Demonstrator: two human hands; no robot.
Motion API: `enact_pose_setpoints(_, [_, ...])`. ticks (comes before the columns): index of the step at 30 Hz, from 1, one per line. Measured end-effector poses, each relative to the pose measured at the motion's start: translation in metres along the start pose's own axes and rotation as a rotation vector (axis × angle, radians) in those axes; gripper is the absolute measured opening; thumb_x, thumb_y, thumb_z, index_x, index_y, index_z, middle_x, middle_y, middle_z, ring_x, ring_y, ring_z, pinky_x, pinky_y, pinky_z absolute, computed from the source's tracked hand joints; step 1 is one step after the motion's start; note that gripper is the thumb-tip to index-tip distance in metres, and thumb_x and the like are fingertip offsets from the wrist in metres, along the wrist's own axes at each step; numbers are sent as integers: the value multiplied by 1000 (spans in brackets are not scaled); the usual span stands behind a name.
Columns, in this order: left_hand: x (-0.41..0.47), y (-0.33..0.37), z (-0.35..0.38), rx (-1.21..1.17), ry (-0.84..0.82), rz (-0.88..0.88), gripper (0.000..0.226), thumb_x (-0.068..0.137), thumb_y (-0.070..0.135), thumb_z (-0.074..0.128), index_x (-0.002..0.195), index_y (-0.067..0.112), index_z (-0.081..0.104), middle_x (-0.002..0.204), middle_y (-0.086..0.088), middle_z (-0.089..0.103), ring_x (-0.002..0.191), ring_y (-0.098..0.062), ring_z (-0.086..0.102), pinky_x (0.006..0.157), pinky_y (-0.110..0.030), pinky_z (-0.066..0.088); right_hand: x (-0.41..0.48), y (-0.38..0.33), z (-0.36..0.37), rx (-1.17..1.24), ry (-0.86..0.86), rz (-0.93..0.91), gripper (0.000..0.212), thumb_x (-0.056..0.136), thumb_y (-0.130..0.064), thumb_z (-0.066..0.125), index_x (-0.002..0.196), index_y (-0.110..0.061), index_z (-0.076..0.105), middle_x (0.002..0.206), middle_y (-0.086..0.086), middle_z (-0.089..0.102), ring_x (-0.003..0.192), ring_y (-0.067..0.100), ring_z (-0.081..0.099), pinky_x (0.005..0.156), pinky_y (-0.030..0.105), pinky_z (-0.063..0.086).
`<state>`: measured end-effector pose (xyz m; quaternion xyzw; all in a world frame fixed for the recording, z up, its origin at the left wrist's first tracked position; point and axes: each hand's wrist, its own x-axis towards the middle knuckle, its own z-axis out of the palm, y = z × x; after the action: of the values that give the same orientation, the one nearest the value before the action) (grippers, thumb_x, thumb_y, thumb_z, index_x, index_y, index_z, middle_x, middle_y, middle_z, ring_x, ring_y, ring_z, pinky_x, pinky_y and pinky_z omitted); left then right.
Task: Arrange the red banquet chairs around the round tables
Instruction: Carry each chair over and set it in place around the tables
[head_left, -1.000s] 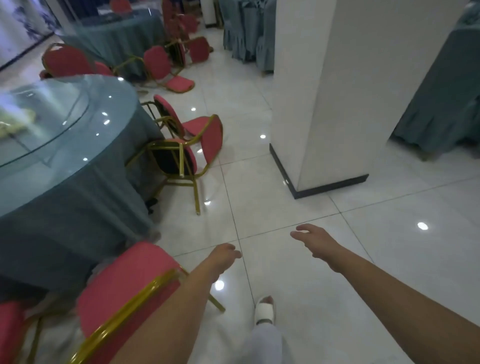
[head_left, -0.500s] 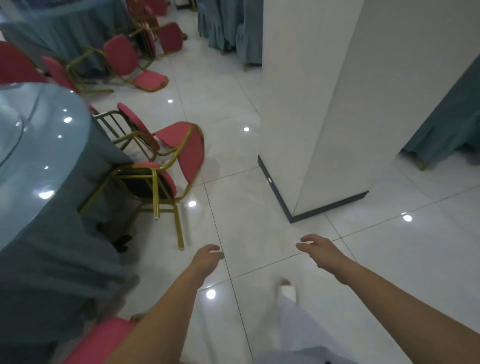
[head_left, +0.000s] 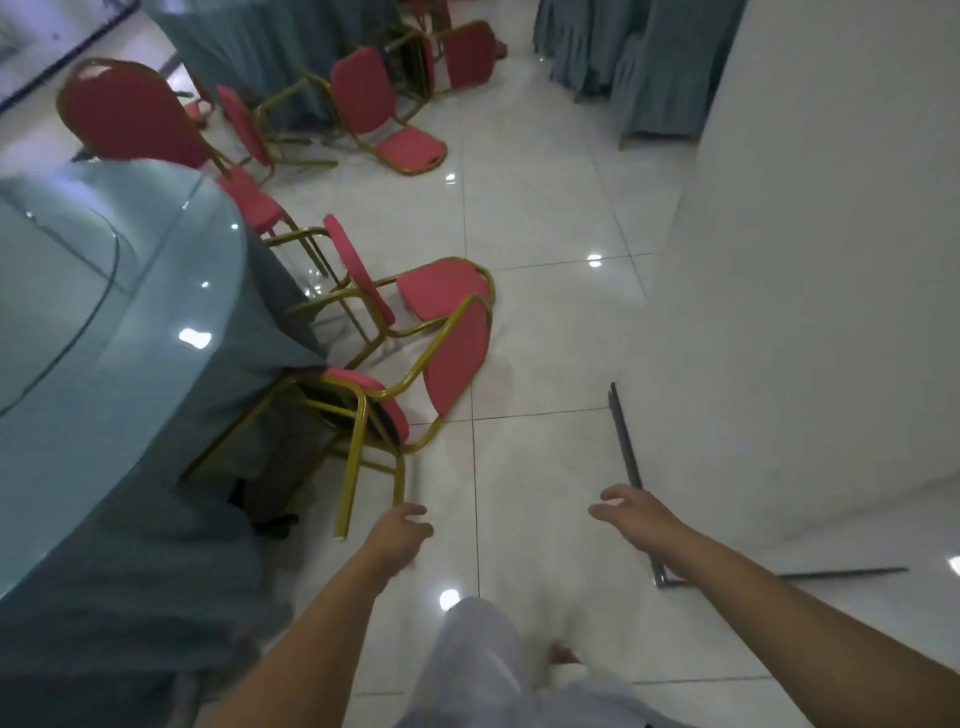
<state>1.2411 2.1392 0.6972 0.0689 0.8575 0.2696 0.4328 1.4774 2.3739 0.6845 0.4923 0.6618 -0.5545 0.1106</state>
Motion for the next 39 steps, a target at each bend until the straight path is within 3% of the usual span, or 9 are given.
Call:
enact_pose_setpoints(3, [54,27,-21,-22,28,-44,42,93,16,58,135,15,54,141,-11,48,112,-23,50,86,-32,41,68,-60,-16,-80,-59,-40,42,84,-49,68,120,-30,56,126,1,56,106,14,56,85,28,42])
enact_pose_setpoints(8, [169,84,-68,-25,73,-56,47,94,15,59,139,6,50,143,-15,48,129,-32,47,108,-43,40,186,-163,-43,-161,-69,-63,62,80,-51,75,132,-27,52,137,7,49,109,18,55,86,28,42])
enact_pose_setpoints(14, [286,171,-118,43,-36,-39,31,91,6,57,117,-11,59,115,-26,61,104,-37,59,91,-38,51,280,-260,-79,-226,-44,21,71,81,-44,77,139,-19,46,143,11,45,110,22,52,86,28,42])
enact_pose_setpoints(17, [329,222,-138,73,-37,-44,20,91,9,58,105,-5,62,90,-13,59,86,-27,59,73,-29,49,324,-300,-95,-241,-22,-2,68,81,-43,77,138,-18,47,142,11,46,119,25,53,89,29,42])
enact_pose_setpoints(20, [370,268,-147,160,-95,-34,26,95,17,57,115,2,56,110,-18,62,100,-32,61,87,-38,51,366,-332,-110,-246,-52,12,68,81,-42,77,138,-19,47,142,12,46,121,25,52,91,31,43])
enact_pose_setpoints(23, [416,308,-154,161,-78,-35,45,94,23,60,135,9,49,126,-18,58,105,-28,58,89,-32,49,421,-365,-124,-276,-86,34,71,80,-43,77,140,-21,46,142,10,47,114,22,53,87,29,43])
enact_pose_setpoints(27, [477,351,-158,95,-69,-127,50,91,17,63,138,10,47,108,-10,57,90,-22,56,76,-27,47,507,-408,-142,-337,-189,29,74,79,-43,77,142,-23,44,142,8,47,108,17,50,84,28,42])
enact_pose_setpoints(33, [551,390,-142,69,-6,-281,45,88,23,67,128,7,55,119,-17,61,101,-28,61,90,-36,51,648,-455,-153,-513,-337,16,71,80,-40,77,140,-21,46,142,12,48,113,23,54,83,29,44])
enact_pose_setpoints(39, [640,419,-109,129,-80,-253,44,85,29,65,126,16,55,110,-9,65,88,-25,61,70,-29,49,748,-462,-149,-590,-358,111,66,82,-37,76,138,-19,47,140,13,50,118,28,54,85,29,42])
